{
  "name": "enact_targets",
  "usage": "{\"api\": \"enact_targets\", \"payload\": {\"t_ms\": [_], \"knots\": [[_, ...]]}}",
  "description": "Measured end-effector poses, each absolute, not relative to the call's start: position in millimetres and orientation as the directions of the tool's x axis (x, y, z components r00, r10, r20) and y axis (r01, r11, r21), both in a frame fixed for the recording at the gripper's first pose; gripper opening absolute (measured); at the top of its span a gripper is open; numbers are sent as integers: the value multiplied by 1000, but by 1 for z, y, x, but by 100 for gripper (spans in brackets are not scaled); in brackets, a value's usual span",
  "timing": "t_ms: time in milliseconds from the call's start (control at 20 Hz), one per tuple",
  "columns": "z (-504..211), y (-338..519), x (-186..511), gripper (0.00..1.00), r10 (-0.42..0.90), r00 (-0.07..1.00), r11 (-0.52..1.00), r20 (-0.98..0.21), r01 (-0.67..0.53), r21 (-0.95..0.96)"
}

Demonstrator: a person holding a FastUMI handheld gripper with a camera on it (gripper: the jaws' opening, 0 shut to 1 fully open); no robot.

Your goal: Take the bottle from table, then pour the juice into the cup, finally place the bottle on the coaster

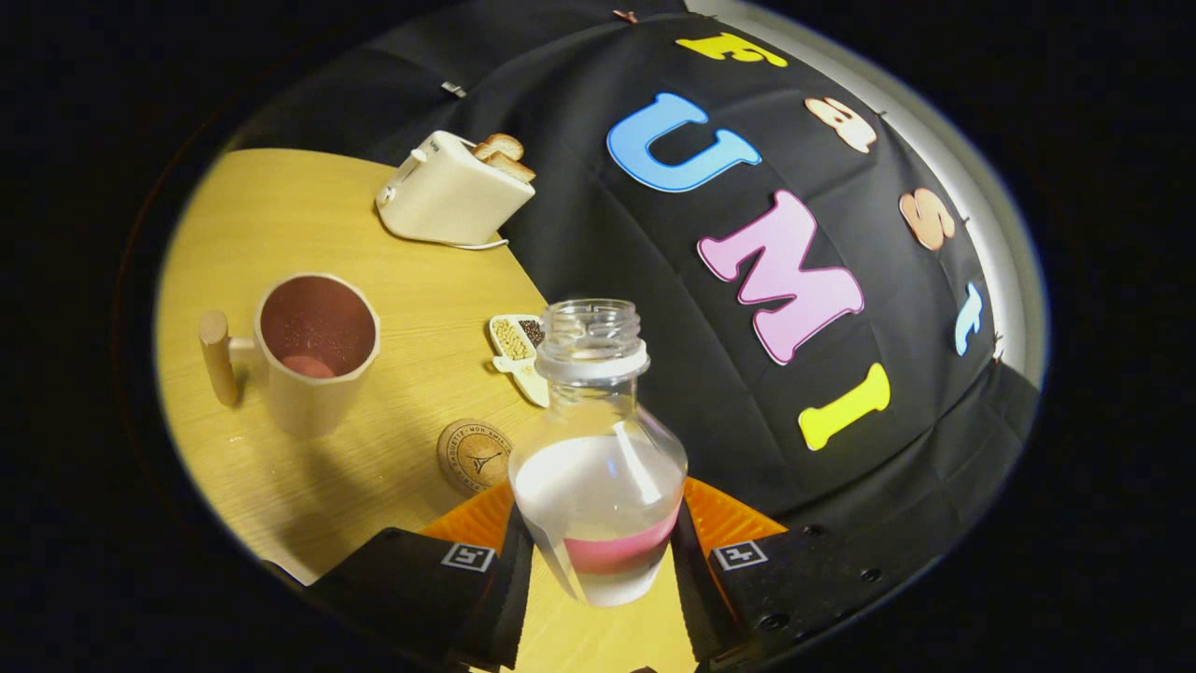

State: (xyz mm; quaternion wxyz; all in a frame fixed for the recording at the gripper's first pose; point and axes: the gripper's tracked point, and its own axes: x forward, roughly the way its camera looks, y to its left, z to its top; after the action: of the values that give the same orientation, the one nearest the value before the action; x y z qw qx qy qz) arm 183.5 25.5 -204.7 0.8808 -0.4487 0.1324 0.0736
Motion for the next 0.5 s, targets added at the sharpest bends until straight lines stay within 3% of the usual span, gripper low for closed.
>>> {"api": "enact_targets", "payload": {"t_ms": [150,500], "knots": [[-211,46,189,69,59,948,450,-313,-305,-839],[-208,76,198,69,111,952,244,-287,-306,-920]]}}
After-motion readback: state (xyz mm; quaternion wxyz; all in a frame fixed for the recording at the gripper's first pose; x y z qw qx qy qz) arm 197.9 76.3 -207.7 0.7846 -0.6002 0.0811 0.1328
